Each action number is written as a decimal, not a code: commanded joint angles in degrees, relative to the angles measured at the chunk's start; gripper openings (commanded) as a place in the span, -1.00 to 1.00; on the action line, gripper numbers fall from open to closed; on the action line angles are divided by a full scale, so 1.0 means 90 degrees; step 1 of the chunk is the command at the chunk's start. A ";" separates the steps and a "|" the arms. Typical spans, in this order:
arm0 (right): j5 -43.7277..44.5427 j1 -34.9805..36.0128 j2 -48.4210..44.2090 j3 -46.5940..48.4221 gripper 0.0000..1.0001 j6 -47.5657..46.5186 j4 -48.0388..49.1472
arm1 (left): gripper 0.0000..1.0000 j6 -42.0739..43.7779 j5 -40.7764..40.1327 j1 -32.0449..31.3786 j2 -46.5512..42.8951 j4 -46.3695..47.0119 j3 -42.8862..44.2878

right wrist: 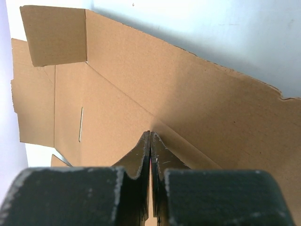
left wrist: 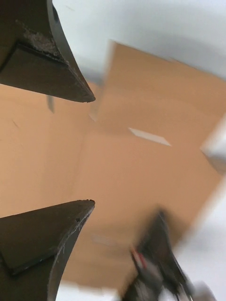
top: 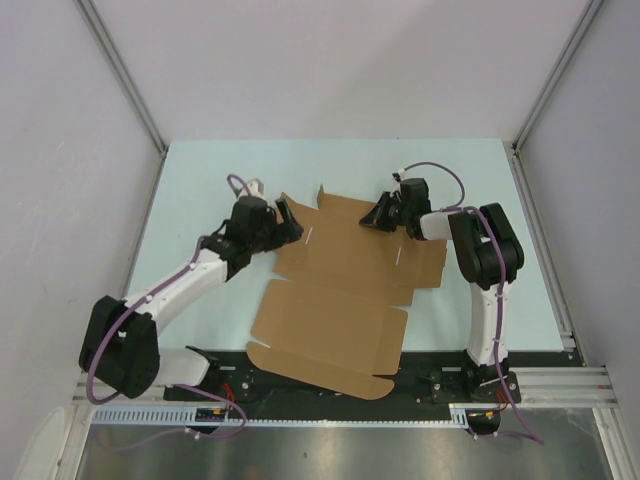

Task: Fold the paper box

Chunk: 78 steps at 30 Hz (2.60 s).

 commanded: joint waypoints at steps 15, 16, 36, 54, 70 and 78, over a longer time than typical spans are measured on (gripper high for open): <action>0.0611 0.0196 0.0021 -0.0089 -1.00 -0.0378 -0.0965 | 0.28 -0.0764 -0.0222 0.0225 0.0415 0.0190 -0.1544; 0.0611 0.0206 0.0021 -0.0089 -1.00 -0.0378 -0.0965 | 0.18 -0.0783 -0.0144 0.0225 0.0444 0.0394 -0.1564; 0.0601 0.0196 0.0070 -0.0089 -1.00 -0.0446 -0.0984 | -0.58 -0.0364 0.0522 -0.0448 0.0766 0.1227 -0.1291; 0.0591 0.0167 0.0099 -0.0089 -1.00 -0.0505 -0.1033 | -0.22 0.0408 -0.0650 -0.1640 0.2239 -0.0394 -0.0256; 0.0591 0.0148 0.0099 -0.0089 -1.00 -0.0505 -0.0994 | 0.99 0.0271 -0.2671 -0.1671 -0.0159 -0.0708 -0.0157; 0.0552 0.0099 0.0177 -0.0089 -1.00 -0.0495 -0.0965 | 0.99 -0.0285 -0.0597 0.0758 -0.0231 -0.0025 -0.0353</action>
